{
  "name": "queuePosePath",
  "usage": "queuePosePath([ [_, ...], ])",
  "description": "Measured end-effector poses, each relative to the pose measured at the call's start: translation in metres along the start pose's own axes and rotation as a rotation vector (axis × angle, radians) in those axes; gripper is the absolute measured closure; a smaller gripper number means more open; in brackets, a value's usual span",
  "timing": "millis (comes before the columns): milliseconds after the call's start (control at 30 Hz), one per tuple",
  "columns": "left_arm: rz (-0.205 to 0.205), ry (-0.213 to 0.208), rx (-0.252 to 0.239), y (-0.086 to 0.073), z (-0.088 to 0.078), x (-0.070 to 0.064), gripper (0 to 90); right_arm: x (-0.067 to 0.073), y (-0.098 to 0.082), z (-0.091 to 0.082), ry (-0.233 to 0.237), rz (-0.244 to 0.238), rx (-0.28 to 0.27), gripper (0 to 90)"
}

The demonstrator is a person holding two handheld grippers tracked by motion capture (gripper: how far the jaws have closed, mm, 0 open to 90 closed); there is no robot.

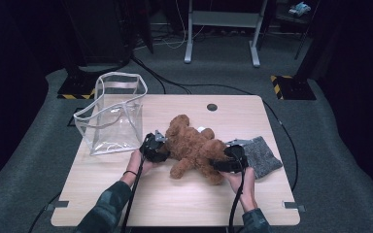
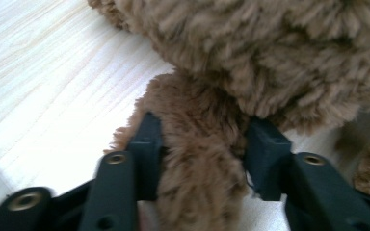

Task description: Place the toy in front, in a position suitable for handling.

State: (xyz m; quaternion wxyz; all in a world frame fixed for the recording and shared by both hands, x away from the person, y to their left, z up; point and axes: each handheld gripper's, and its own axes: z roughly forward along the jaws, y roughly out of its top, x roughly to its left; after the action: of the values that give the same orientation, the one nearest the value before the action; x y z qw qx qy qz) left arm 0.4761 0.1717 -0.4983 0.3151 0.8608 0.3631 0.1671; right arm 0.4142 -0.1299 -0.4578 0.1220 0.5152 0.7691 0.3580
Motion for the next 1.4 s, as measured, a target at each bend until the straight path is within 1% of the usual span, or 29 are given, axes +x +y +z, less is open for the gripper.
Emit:
queuePosePath([
  [100,-0.007,-0.015,-0.013,-0.002,-0.002,0.001,68.8,0.0,-0.001,0.0,0.003,-0.008,-0.016,48.8],
  [133,0.005,-0.011,-0.021,-0.003,-0.004,0.001,70.6,0.0,-0.001,-0.001,-0.003,-0.013,-0.024,51.1],
  [167,0.003,-0.009,-0.031,-0.004,-0.004,0.001,72.1,0.0,-0.001,-0.002,0.001,-0.014,-0.027,53.1],
  [233,0.015,-0.003,-0.039,-0.006,-0.006,-0.001,74.6,0.001,-0.001,-0.004,-0.004,-0.022,-0.041,56.1],
  [267,0.008,0.001,-0.059,-0.007,-0.006,-0.002,75.4,0.001,-0.001,-0.004,-0.004,-0.028,-0.047,57.0],
  [333,0.006,-0.004,-0.067,-0.008,-0.009,-0.002,77.9,0.0,0.0,-0.007,0.002,-0.023,-0.062,59.1],
  [400,0.008,-0.006,-0.075,-0.008,-0.011,-0.002,78.5,0.001,0.0,-0.008,-0.001,-0.022,-0.072,59.6],
  [433,0.005,-0.006,-0.085,-0.008,-0.011,-0.002,79.0,0.001,0.001,-0.009,-0.002,-0.031,-0.077,60.1],
  [467,0.012,-0.004,-0.079,-0.008,-0.013,-0.002,79.6,0.002,0.002,-0.011,-0.009,-0.043,-0.089,60.9],
  [533,0.011,0.0,-0.089,-0.008,-0.016,-0.004,80.1,0.002,0.002,-0.011,-0.015,-0.055,-0.09,61.2],
  [567,0.006,0.0,-0.099,-0.008,-0.016,-0.004,80.4,0.003,0.003,-0.012,-0.018,-0.052,-0.094,61.6],
  [600,0.02,0.002,-0.091,-0.008,-0.019,-0.004,80.7,0.002,0.003,-0.013,-0.018,-0.06,-0.101,61.9],
  [633,0.014,0.008,-0.106,-0.007,-0.02,-0.005,80.9,0.001,0.003,-0.014,-0.025,-0.065,-0.101,62.2],
  [700,0.016,0.005,-0.122,-0.006,-0.024,-0.007,81.3,0.0,0.004,-0.017,-0.027,-0.09,-0.134,62.7],
  [733,0.017,0.005,-0.127,-0.006,-0.027,-0.007,81.5,0.0,0.004,-0.018,-0.033,-0.087,-0.142,62.9],
  [767,0.022,0.009,-0.139,-0.005,-0.029,-0.009,81.7,-0.001,0.007,-0.023,-0.033,-0.105,-0.164,63.3],
  [800,0.028,0.013,-0.145,-0.004,-0.032,-0.011,81.7,-0.001,0.007,-0.023,-0.033,-0.105,-0.164,63.3],
  [833,0.035,0.011,-0.152,-0.003,-0.035,-0.013,81.9,-0.002,0.009,-0.026,-0.039,-0.107,-0.164,63.4],
  [933,0.032,0.015,-0.175,0.001,-0.043,-0.018,82.3,-0.005,0.017,-0.034,-0.044,-0.129,-0.175,63.6],
  [967,0.035,0.023,-0.184,0.002,-0.047,-0.02,82.5,-0.006,0.02,-0.036,-0.045,-0.132,-0.178,63.6],
  [1000,0.04,0.025,-0.193,0.004,-0.05,-0.022,82.7,-0.007,0.023,-0.038,-0.046,-0.152,-0.185,63.8],
  [1133,0.051,0.038,-0.211,0.009,-0.063,-0.03,83.4,-0.013,0.032,-0.045,-0.042,-0.186,-0.187,64.1],
  [1200,0.061,0.044,-0.208,0.01,-0.068,-0.034,83.7,-0.016,0.035,-0.047,-0.035,-0.201,-0.195,64.2],
  [1233,0.059,0.041,-0.214,0.01,-0.069,-0.037,83.8,-0.018,0.036,-0.047,-0.037,-0.208,-0.187,64.4],
  [1267,0.064,0.042,-0.209,0.009,-0.07,-0.04,84.0,-0.021,0.038,-0.046,-0.029,-0.235,-0.185,64.4],
  [1300,0.069,0.04,-0.202,0.008,-0.071,-0.042,84.0,-0.021,0.038,-0.046,-0.029,-0.235,-0.185,64.4],
  [1333,0.064,0.037,-0.199,0.007,-0.07,-0.044,84.0,-0.023,0.038,-0.045,-0.025,-0.237,-0.176,64.4],
  [1367,0.07,0.043,-0.191,0.005,-0.07,-0.047,84.1,-0.026,0.038,-0.042,-0.023,-0.245,-0.172,64.4],
  [1400,0.065,0.045,-0.188,0.004,-0.069,-0.05,84.2,-0.028,0.038,-0.04,-0.014,-0.267,-0.175,64.4],
])
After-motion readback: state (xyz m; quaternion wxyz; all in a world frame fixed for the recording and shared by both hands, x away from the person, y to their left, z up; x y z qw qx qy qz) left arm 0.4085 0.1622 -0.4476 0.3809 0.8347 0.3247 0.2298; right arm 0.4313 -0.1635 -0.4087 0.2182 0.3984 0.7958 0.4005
